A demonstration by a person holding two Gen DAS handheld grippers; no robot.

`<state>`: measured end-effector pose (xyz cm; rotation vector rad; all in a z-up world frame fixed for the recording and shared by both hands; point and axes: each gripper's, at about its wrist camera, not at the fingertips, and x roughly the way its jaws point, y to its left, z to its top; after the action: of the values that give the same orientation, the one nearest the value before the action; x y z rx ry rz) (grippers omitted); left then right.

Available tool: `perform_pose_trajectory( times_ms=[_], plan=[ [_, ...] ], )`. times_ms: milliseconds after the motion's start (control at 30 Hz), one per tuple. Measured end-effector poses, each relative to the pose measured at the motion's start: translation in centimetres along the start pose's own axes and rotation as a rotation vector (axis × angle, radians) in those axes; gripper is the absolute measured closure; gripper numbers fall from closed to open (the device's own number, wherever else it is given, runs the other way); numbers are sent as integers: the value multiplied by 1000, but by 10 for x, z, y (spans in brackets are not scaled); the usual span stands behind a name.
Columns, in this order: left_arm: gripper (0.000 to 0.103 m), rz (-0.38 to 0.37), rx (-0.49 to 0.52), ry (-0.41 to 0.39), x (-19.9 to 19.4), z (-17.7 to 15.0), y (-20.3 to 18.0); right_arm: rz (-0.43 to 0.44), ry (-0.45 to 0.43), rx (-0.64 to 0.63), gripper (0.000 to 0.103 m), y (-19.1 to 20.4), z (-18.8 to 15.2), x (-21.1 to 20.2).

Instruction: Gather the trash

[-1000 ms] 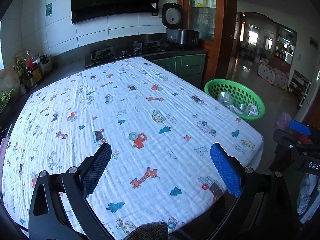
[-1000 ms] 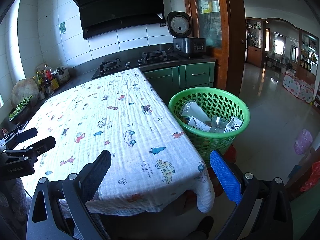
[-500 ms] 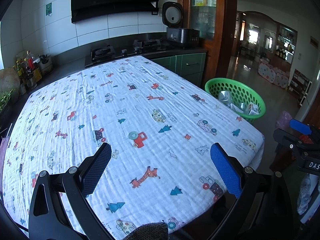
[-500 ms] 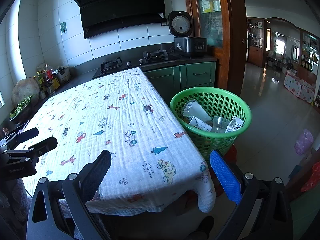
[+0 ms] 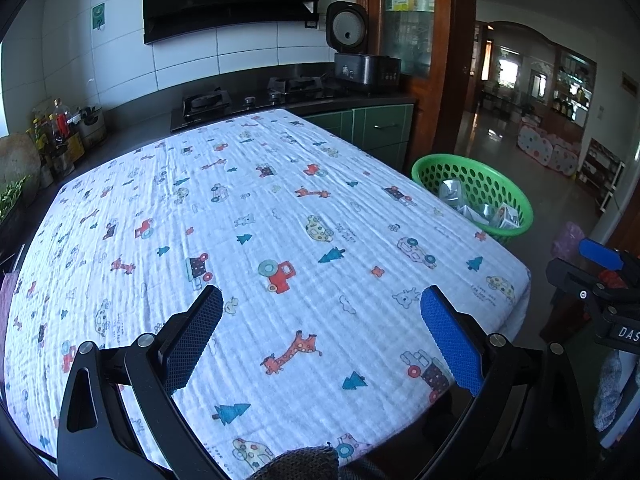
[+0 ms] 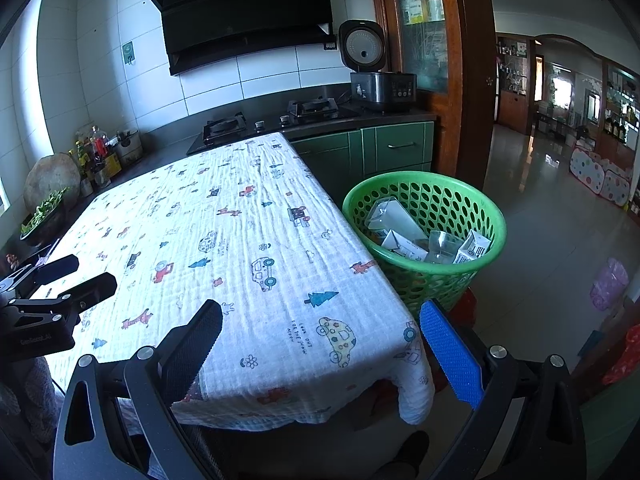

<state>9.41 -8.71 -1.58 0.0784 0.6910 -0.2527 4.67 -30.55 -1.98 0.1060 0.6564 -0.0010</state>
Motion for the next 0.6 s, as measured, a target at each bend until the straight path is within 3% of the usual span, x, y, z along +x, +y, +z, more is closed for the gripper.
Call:
perform_pose_trajectory(
  times_ms=[600],
  plan=[
    [5, 15, -11, 16, 3, -3, 4, 18, 3, -5, 7, 3, -3, 3]
  ],
)
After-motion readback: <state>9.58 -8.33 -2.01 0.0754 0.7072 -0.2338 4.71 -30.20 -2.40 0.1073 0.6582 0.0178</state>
